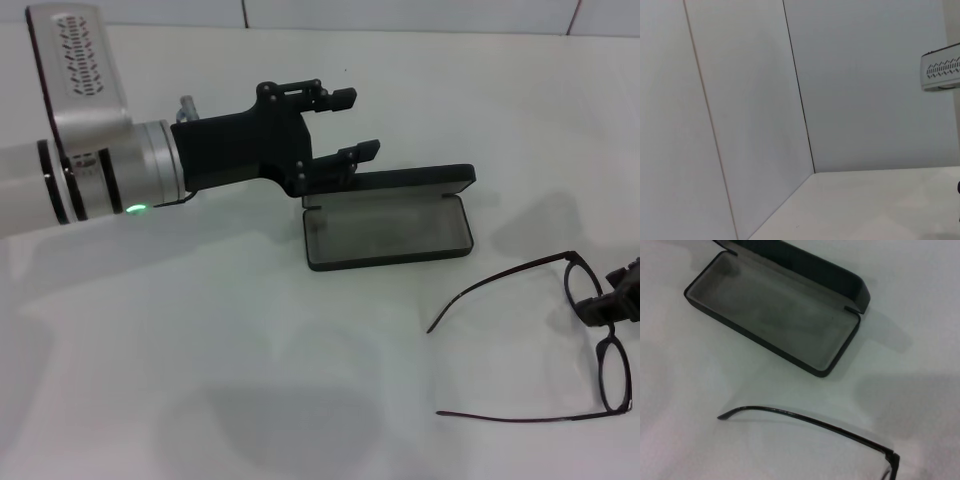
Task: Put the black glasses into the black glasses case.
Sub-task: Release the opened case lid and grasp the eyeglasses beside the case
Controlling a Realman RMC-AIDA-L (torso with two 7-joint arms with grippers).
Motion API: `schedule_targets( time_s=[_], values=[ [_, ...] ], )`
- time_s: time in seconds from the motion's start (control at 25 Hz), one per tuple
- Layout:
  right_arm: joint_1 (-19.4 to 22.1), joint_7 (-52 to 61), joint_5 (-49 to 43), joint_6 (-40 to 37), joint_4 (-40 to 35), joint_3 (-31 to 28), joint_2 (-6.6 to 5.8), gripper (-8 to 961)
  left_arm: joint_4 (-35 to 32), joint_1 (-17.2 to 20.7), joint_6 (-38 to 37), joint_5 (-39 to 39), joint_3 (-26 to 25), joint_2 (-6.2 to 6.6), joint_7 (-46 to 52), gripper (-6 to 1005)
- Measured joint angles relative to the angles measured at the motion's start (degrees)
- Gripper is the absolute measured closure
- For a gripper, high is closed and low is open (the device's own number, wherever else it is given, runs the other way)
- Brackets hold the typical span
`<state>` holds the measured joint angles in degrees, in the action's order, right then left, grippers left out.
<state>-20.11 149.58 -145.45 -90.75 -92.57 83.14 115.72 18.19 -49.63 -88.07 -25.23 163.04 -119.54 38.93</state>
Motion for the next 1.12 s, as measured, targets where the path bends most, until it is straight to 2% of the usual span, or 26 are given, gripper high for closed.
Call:
schedule_targets(
  time_s=[0.12,0.56,1.12],
  values=[
    [-0.4,0.0,0.3,0.1,-0.6,-0.1,0.06,416,0.0,0.0,0.1,-0.1,0.0,0.00,0.0,397],
    [-0.2,1.6,-0.1,-1.6,0.1,-0.1,0.03,442,0.4,0.0,0.9,0.0,0.0,0.07,-0.1,399],
    [-0.2,1.8,-0.5,-0.2,4.7,0.7,-0.07,469,-0.1,-0.7,3.0,0.1,0.0,-0.03,-0.3,400]
  ],
)
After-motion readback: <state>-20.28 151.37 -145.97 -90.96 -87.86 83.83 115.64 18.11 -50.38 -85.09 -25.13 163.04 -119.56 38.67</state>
